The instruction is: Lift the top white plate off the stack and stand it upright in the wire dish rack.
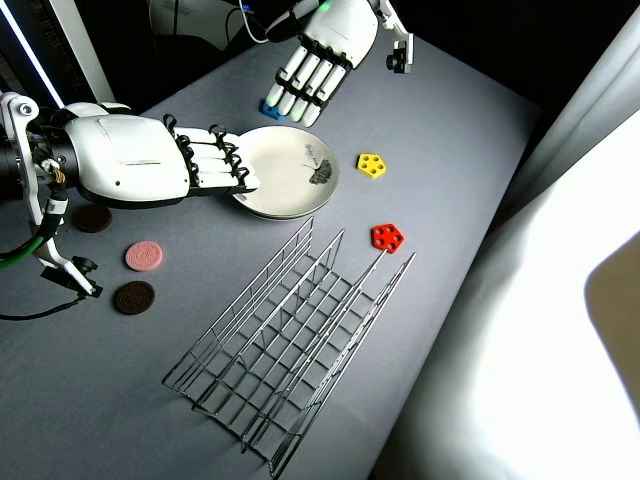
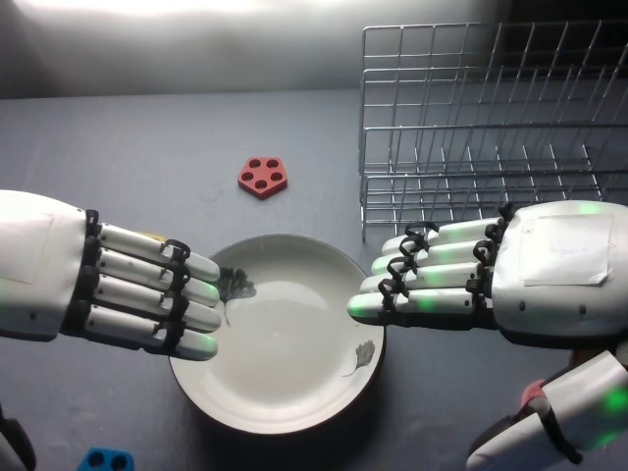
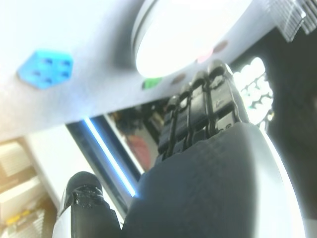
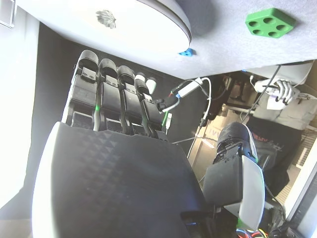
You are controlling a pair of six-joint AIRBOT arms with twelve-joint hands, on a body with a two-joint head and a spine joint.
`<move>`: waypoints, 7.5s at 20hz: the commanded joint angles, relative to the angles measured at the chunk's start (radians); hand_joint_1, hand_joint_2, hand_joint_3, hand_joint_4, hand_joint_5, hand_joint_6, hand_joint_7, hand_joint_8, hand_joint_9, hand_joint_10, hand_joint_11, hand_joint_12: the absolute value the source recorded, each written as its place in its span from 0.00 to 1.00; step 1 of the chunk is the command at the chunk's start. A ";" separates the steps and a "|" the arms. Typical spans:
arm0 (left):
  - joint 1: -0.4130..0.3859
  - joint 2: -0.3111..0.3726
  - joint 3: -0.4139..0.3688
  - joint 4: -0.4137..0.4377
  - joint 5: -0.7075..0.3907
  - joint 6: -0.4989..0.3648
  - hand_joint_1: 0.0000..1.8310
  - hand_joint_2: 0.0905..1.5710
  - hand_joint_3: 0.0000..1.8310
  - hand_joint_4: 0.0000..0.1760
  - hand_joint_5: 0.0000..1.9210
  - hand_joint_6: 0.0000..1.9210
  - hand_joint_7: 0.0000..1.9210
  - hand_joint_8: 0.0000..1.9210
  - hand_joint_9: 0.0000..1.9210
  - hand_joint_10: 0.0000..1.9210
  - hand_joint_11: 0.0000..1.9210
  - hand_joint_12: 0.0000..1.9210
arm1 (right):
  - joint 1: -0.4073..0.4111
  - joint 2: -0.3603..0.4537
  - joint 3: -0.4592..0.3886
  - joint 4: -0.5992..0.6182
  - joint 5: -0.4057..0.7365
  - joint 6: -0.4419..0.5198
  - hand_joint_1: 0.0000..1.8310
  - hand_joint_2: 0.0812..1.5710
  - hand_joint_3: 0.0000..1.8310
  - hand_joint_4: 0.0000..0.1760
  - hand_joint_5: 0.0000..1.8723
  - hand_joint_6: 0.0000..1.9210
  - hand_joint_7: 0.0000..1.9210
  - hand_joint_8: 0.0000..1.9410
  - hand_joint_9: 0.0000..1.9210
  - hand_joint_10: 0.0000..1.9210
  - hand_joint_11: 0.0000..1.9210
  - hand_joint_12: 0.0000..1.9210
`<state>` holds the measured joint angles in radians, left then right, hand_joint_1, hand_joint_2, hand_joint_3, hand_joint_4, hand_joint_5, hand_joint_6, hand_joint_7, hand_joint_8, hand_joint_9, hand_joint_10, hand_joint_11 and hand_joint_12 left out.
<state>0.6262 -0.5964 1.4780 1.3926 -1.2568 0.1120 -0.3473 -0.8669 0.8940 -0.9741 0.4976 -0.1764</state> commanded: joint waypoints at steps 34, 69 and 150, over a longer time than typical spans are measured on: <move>-0.016 -0.108 0.068 0.074 0.126 0.065 0.00 0.58 0.00 0.00 0.02 0.00 0.03 0.00 0.04 0.00 0.03 0.02 | 0.008 0.020 0.017 0.073 0.181 0.003 0.00 0.59 0.00 0.00 0.00 0.00 0.02 0.00 0.04 0.00 0.05 0.01; -0.013 -0.237 -0.022 0.000 0.244 0.106 0.00 0.57 0.00 0.00 0.00 0.00 0.01 0.00 0.00 0.00 0.01 0.01 | -0.040 -0.028 0.033 0.088 0.195 -0.043 0.20 0.67 0.01 0.00 0.00 0.00 0.00 0.00 0.00 0.00 0.05 0.01; -0.048 -0.093 0.348 -0.071 0.061 0.223 0.00 0.57 0.00 0.00 0.00 0.00 0.00 0.00 0.00 0.00 0.01 0.01 | 0.263 -0.239 0.129 0.576 0.237 -0.186 0.81 0.69 0.00 0.00 0.42 0.66 0.49 0.43 0.51 0.46 0.47 0.76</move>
<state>0.6022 -0.7006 1.8256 1.4040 -1.1534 0.3302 -0.1036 -1.1152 1.0286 -0.4305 0.5922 -0.3702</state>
